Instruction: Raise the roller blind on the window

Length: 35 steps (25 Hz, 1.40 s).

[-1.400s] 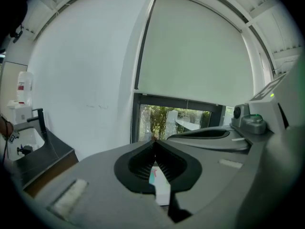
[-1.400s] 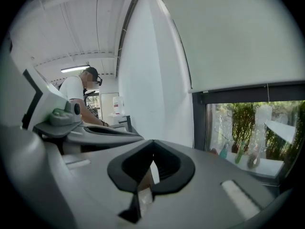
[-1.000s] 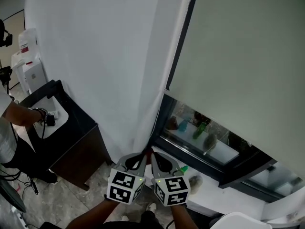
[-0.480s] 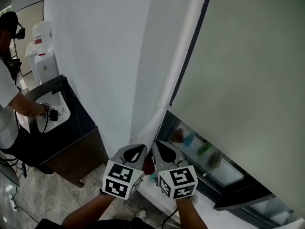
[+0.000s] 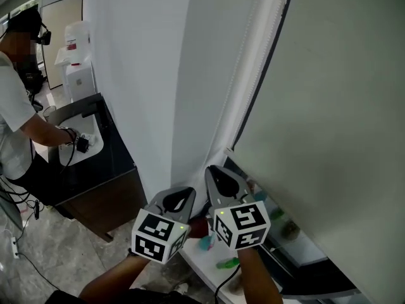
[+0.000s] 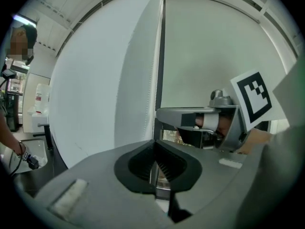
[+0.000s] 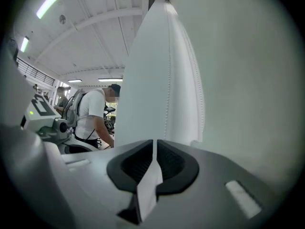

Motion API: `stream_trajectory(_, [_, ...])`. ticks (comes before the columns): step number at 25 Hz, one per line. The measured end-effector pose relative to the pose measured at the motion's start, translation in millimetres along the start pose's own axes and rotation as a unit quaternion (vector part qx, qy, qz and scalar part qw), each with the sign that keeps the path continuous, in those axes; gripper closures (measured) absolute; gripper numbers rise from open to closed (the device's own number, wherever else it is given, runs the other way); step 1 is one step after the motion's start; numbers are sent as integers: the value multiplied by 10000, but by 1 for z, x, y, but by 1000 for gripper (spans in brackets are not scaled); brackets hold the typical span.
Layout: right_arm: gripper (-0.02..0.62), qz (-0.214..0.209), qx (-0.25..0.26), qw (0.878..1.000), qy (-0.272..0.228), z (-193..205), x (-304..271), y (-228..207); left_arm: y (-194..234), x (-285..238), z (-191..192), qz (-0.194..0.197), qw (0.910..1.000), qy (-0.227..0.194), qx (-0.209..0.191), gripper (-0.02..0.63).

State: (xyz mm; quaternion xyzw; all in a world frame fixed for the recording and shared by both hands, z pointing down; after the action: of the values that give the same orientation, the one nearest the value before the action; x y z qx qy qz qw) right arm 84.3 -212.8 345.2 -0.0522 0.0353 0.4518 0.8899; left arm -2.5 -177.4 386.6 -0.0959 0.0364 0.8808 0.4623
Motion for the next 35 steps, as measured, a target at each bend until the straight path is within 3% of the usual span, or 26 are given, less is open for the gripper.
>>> stream_trajectory(8, [568, -291, -70, 9996, 3, -7, -22, -24, -4, -4, -12, -102, 9999, -22, -126, 598])
stream_trajectory(16, [546, -652, -131, 9978, -75, -13, -30, -20, -4, 3, -32, 61, 9995, -200, -239, 598])
stream_trajectory(30, [554, -664, 250, 9973, -206, -20, -39, -16, 14, 5, -64, 568, 9953, -517, -586, 598])
stream_trajectory(35, [580, -325, 204, 9992, -146, -20, -32, -12, 7, 2, -81, 848, 9914, -627, -772, 567])
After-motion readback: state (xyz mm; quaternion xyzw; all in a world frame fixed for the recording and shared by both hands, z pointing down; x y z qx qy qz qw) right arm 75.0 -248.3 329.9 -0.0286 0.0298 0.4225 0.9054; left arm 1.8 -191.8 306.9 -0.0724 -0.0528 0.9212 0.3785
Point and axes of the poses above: the fingertips, and each gripper's own axes: x backward along the fingers, y to its left, z out of its underside, the point moved 5 cm from there along x, backward along the fingers, and after that the axes turned 8 degrees about -x, right-handed, at the moved point
